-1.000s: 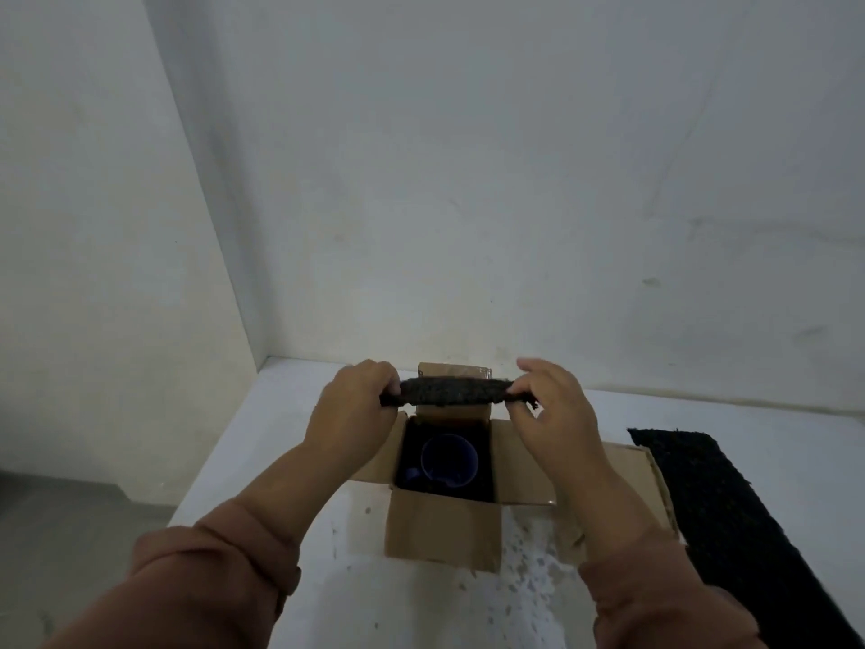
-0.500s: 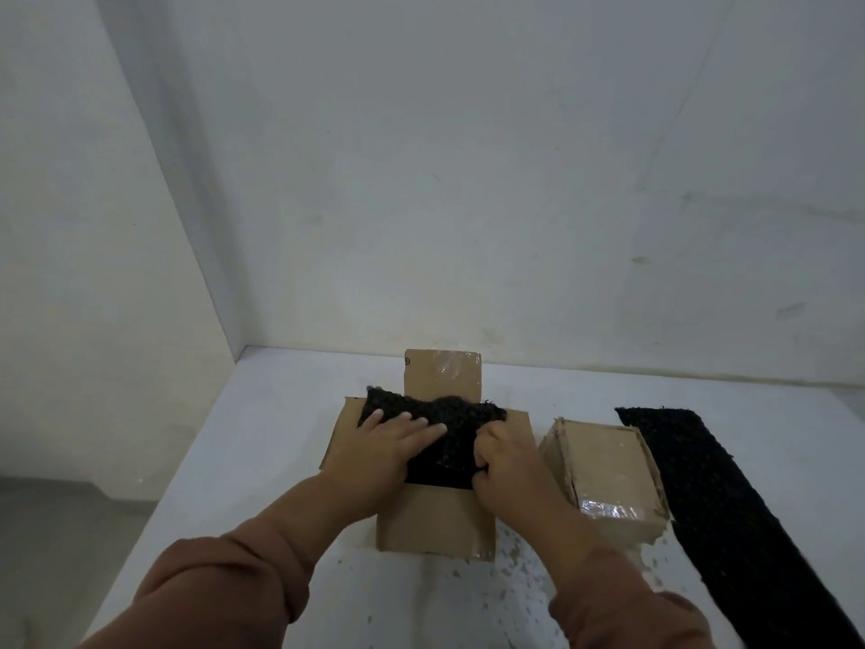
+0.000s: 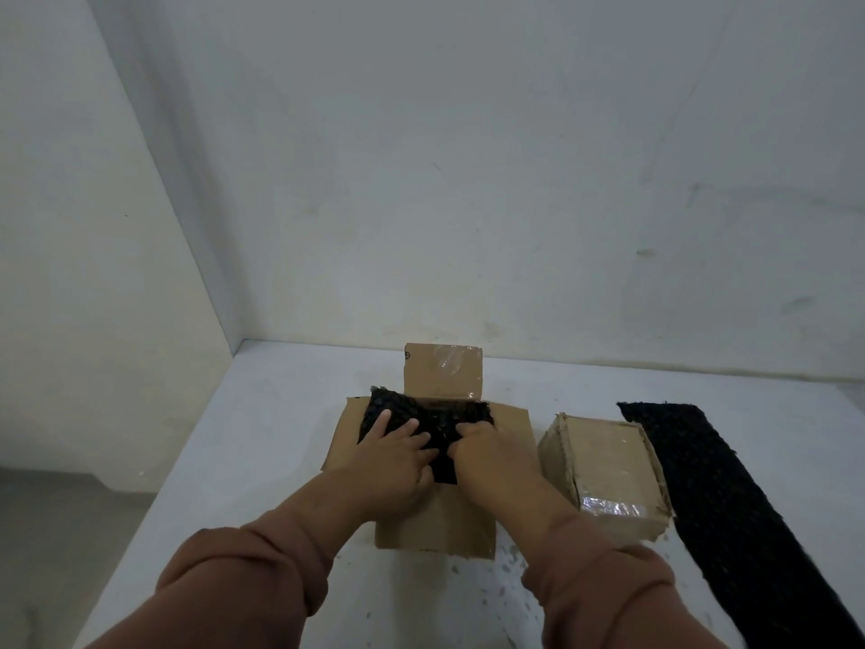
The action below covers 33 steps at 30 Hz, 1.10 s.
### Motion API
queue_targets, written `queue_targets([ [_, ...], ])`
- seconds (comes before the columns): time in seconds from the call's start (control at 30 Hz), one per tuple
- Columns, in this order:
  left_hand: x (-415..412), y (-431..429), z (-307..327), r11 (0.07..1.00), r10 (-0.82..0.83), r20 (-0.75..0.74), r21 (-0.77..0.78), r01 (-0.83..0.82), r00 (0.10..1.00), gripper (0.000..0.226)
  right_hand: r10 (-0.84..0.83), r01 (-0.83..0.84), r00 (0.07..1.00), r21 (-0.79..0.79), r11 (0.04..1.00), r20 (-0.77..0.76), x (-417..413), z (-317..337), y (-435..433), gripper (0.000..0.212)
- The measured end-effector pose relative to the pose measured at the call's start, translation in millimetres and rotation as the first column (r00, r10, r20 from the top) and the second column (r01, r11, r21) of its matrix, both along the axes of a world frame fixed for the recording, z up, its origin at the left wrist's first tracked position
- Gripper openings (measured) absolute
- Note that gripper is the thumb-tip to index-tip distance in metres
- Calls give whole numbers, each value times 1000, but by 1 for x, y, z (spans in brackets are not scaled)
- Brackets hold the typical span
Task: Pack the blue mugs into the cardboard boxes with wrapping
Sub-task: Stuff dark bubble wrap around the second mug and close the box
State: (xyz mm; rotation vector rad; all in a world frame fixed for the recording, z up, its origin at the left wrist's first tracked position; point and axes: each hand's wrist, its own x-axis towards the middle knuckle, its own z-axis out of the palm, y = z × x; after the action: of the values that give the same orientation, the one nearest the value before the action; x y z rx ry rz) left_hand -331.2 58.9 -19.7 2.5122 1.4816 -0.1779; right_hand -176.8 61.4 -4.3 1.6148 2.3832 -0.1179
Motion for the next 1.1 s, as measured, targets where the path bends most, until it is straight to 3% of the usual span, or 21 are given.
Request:
queue_targets([
  [0.07, -4, 2, 1, 985, -18, 126, 172, -4, 992, 43, -9, 9, 1000, -4, 1000, -23, 1, 0, 2, 33],
  [0.13, -15, 6, 0, 944, 70, 195, 304, -128, 978, 32, -8, 9, 997, 13, 1000, -75, 2, 2, 2, 32],
  [0.23, -21, 7, 6, 924, 269, 233, 211, -319, 934, 38, -6, 13, 994, 68, 998, -106, 1, 7, -1, 29],
  [0.4, -3, 9, 11, 962, 103, -161, 265, -58, 982, 27, -24, 27, 999, 83, 996, -37, -8, 15, -6, 28],
  [0.53, 12, 14, 17, 977, 14, -281, 208, 47, 960, 26, -66, 66, 998, -5, 998, -13, -20, 23, -2, 28],
  [0.63, 24, 18, 22, 995, 22, -325, 102, 12, 946, 28, -183, 176, 982, -123, 977, -47, -30, 28, 8, 33],
  [0.83, 30, 18, 17, 993, 116, -243, 19, -114, 963, 28, -266, 266, 963, -368, 891, 50, -39, 30, 26, 38],
  [1.03, 33, 11, 7, 907, 414, 54, -111, -406, 909, 47, -296, 315, 948, -473, 823, 115, -37, 31, 32, 42],
  [1.1, 31, 17, 7, 916, 394, 23, -96, -390, 919, 45, -298, 325, 945, -499, 803, 136, -35, 32, 36, 42],
])
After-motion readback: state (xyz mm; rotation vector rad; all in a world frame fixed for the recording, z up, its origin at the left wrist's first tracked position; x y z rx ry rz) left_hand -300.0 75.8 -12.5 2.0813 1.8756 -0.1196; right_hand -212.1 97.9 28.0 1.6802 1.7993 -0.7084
